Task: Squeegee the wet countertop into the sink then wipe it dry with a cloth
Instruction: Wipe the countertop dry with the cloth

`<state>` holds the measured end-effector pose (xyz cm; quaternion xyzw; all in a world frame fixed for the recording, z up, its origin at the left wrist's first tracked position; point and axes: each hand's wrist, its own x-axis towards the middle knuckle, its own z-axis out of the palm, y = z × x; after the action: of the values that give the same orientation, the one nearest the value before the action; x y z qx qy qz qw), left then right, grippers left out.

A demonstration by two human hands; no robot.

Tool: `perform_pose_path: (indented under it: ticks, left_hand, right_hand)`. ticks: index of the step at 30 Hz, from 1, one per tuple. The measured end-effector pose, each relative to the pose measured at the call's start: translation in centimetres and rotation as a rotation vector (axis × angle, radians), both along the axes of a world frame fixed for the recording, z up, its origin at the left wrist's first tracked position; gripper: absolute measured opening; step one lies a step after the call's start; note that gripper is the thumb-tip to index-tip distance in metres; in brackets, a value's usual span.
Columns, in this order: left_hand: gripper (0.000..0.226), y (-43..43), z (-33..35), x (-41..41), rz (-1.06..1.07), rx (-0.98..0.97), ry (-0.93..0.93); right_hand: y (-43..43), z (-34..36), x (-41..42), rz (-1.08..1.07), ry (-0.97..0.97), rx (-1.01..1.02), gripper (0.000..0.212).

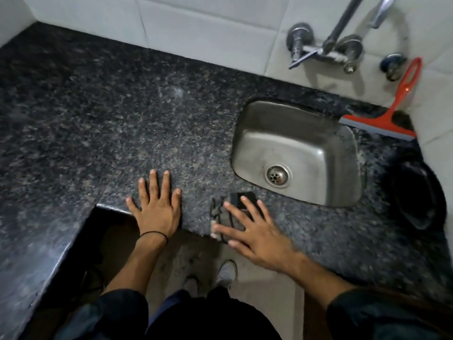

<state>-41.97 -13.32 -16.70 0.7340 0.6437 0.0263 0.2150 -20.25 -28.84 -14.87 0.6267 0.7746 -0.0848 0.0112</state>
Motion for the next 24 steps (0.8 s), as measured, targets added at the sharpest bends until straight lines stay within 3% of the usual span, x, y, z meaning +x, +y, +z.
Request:
perform_pose_path:
  ticks: [3,7,9,11,15,19,24]
  left_hand:
    - [0.058,-0.2,0.6,0.1,-0.032,0.028,-0.035]
    - [0.057,-1.7,1.6,1.7,-0.206,0.168,-0.111]
    - [0.057,-2.9,1.6,3.5,-0.326,0.155,-0.122]
    - [0.056,-3.7,1.1,4.6,-0.427,0.112,-0.097]
    - [0.056,-3.8,0.0,4.6,-0.503,0.043,-0.044]
    - [0.056,-3.8,0.6,4.5,-0.539,0.052,-0.019]
    - [0.055,-3.8,0.9,4.4,-0.564,0.063,-0.028]
  right_hand:
    - [-1.1,-0.3,3.5,-0.397,-0.05,-0.019,0.049]
    - [-1.1,-0.8,-1.3,-0.844,-0.01,0.057,0.052]
    - [-1.3,-1.1,-5.0,-0.838,0.002,0.086,0.054]
    - [-2.5,-1.1,-6.5,-0.666,-0.004,0.077,0.054]
    - [-5.1,0.2,-1.8,-0.437,-0.023,-0.012,0.05]
    - [-7.0,0.3,2.1,-0.817,-0.02,-0.011,0.051]
    - [-4.0,1.0,-1.9,-1.148,-0.071,0.035,0.058]
